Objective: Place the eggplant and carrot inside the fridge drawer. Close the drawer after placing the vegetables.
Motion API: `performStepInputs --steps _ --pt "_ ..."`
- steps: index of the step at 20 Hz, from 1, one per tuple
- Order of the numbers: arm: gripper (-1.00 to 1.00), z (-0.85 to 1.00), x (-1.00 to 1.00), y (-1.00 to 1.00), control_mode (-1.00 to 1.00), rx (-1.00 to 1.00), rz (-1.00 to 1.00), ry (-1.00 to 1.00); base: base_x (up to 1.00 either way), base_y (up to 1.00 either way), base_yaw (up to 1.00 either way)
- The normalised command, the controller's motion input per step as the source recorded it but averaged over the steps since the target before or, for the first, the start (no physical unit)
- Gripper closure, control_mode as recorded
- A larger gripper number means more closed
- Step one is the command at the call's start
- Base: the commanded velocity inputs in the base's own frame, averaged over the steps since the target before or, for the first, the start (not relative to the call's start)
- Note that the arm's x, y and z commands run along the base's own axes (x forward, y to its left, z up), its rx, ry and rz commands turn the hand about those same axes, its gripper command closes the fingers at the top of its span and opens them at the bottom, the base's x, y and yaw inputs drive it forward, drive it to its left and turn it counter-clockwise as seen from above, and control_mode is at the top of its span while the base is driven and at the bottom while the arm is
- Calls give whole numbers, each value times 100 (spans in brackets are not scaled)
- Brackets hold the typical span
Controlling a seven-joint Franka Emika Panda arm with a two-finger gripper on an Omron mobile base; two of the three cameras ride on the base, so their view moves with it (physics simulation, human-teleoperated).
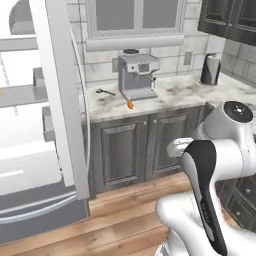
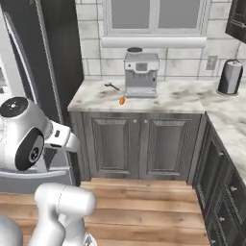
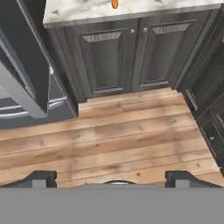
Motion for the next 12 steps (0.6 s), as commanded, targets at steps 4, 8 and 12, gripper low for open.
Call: performStepInputs --steps 4,8,12 --pt "-100 0 0 0 100 0 0 0 100 -49 10" --pt "-100 0 0 0 100 0 0 0 100 -35 10" --pt "-100 0 0 0 100 0 0 0 96 -13 7"
